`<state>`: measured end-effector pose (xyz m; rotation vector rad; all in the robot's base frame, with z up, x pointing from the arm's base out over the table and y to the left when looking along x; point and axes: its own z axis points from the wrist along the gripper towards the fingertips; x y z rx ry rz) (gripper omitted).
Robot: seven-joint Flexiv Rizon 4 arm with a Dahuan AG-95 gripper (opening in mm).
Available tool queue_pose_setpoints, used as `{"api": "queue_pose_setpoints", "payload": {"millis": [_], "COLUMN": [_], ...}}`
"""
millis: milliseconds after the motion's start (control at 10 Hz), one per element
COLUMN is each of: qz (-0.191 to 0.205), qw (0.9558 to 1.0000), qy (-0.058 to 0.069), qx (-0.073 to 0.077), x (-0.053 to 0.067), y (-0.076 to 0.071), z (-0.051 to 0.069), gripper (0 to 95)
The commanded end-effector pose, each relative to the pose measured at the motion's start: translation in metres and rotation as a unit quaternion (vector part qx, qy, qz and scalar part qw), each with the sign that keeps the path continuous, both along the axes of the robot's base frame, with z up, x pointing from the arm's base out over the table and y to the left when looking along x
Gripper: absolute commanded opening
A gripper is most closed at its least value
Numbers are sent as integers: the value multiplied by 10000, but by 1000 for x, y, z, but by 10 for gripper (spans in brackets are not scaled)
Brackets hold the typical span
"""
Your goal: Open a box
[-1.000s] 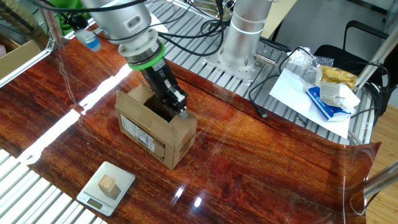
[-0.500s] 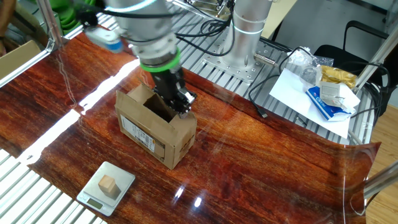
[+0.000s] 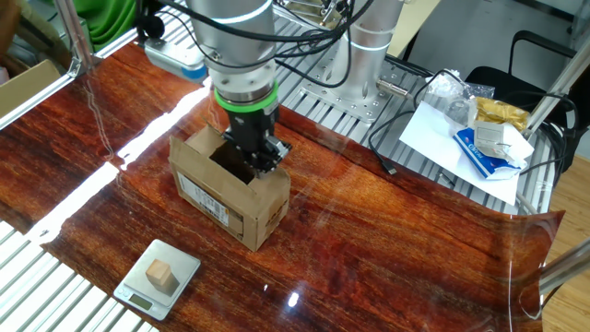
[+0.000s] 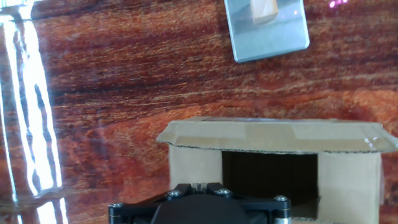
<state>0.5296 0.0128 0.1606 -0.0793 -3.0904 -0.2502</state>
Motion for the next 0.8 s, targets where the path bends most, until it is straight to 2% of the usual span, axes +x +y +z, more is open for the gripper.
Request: {"api": "queue_pose_setpoints", "payload": {"millis": [100,200,400,800], "qz": [132,190,268,339], "qw": [9998,9996,9993,9990], "qy": [-40,-62,-93,-143], "qx": [-133,-207,-243,-254], "x": [1,1,2,5], "y": [-2,-3,-5,-12], "z": [-1,-2,-5,-16], "gripper": [0,0,0,0]}}
